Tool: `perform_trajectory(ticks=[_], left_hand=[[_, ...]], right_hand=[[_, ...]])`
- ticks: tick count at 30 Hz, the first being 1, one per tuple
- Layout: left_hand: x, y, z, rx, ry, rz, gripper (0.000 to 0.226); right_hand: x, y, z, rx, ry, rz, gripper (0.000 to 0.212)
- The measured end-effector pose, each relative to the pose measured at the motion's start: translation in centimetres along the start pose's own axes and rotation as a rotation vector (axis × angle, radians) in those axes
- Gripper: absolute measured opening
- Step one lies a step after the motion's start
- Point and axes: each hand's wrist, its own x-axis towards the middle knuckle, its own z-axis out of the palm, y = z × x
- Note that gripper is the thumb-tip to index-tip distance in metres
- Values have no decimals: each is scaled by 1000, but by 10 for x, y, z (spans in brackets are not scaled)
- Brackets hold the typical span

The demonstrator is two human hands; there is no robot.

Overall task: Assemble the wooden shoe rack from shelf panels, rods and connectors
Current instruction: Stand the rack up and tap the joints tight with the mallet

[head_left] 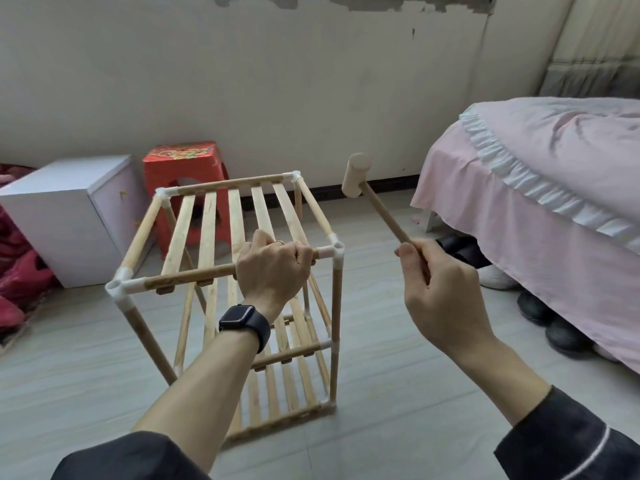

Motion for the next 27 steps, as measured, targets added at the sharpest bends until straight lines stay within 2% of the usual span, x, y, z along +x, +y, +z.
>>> perform_trajectory(ticks=[2,3,6,7,8,10,11,14,15,16,18,19,22,23,26,27], left_hand=[[-1,0,1,-13,22,10,55],[-1,0,1,-18,31,11,57],[-1,-1,1,-28,61,17,61],[-1,-1,1,-34,63,19,61],[-1,-1,2,-38,58,21,61],[-2,-1,2,-40,44,18,61],[-3,-1,2,-40,39,15,60],[-3,-2,2,-28,27,12,61],[-3,-2,1,-28,33,11,61],[-2,-2,1,-28,36,8,60],[-3,-1,-1,-21,23,2,59],[-3,-1,0,-19,10,1,58],[-4,-2,0,-9,-56,-2,60],[-4,-3,-1,-17,-69,-4,60],[-4,-5,-5,-60,-78,-5,54],[-5,-5,-7,-69,-89,-3,53]], right_hand=[[-2,8,3,-126,-233,111,34],[-3,8,3,-127,-242,128,34],[-5,1,1,31,41,19,23],[-5,1,0,42,74,-7,24],[-3,2,1,8,35,4,27],[-6,9,5,-151,-207,98,33],[-9,10,6,-182,-242,120,32],[-16,5,5,-67,7,32,20],[-15,5,4,-56,33,15,19],[-13,5,4,-99,0,23,22],[-10,9,6,-223,-196,107,30],[-11,11,5,-214,-223,133,31],[-16,6,4,-60,-25,94,24],[-16,6,4,-42,-11,89,23],[-12,7,5,-204,-250,150,33],[-12,9,5,-218,-278,176,34]])
